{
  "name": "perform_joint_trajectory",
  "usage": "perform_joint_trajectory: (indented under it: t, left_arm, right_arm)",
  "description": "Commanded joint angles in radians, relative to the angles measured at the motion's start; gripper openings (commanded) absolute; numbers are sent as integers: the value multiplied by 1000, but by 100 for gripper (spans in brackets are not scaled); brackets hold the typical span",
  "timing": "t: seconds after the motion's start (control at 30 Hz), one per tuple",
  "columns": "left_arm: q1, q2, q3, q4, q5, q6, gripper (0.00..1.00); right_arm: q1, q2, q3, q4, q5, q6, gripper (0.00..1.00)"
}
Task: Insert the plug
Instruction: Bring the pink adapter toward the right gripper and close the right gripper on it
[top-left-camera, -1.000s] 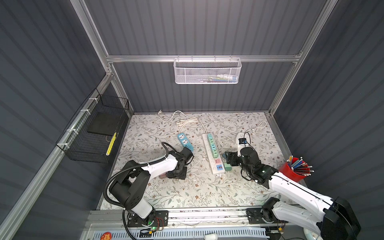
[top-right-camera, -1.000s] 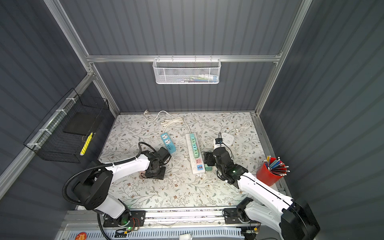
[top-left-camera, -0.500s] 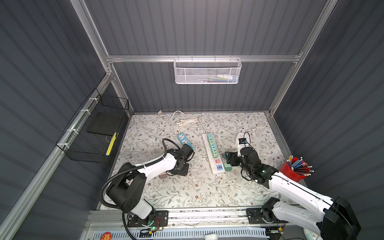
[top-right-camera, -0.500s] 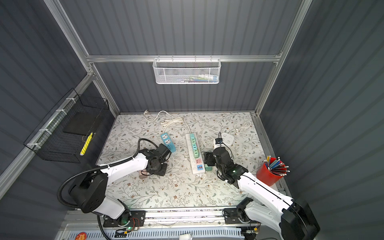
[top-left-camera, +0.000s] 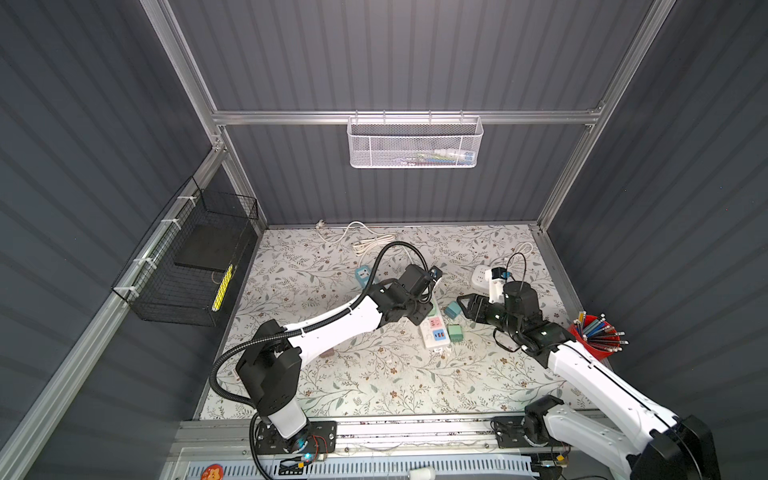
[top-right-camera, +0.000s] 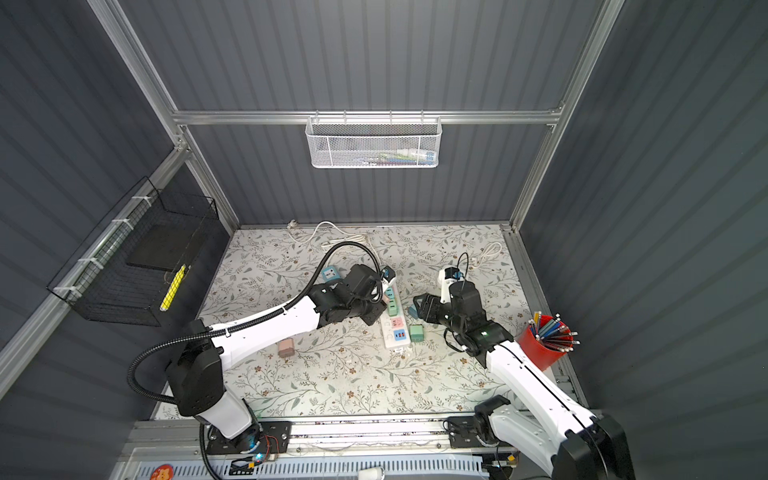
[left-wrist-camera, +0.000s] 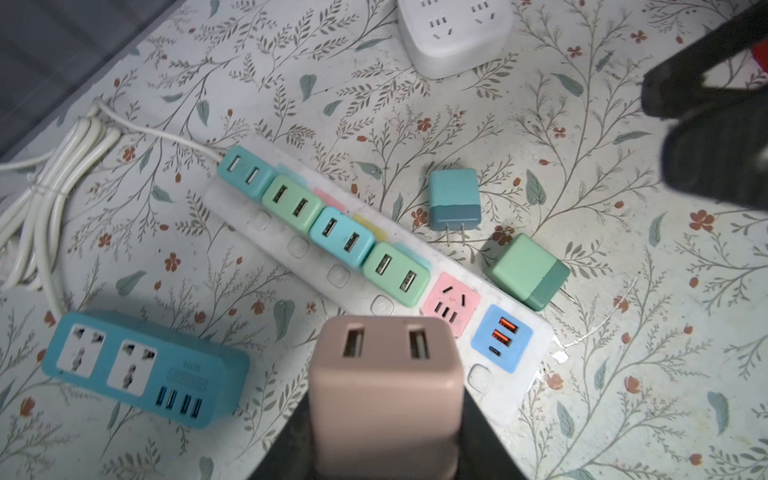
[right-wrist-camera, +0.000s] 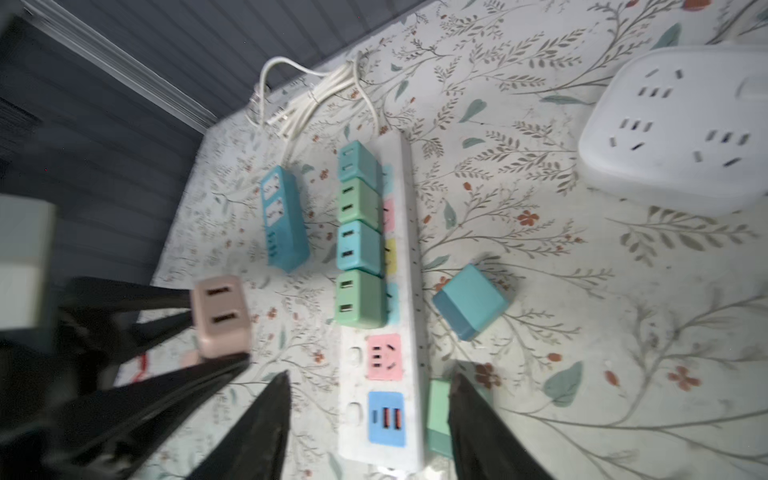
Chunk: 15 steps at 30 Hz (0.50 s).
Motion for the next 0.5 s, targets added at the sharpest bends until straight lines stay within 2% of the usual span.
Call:
perform_joint_trajectory:
  t: [0.0, 0.1, 0.2, 0.47]
  left_arm:
    - [7, -78, -80, 174, 89, 112, 23]
    - [5, -114, -123, 211, 141, 118, 23]
    - [6, -138, -151, 243, 147, 119, 22]
    - [5, -158, -153, 242, 163, 110, 21]
  right_arm:
    - [-9, -2, 46, 20, -165, -8, 46]
    - [-9, 37, 55, 85, -265, 14, 43]
    - [-6, 99, 107, 127, -340, 28, 43]
    - [79, 221, 182, 115, -365, -8, 58]
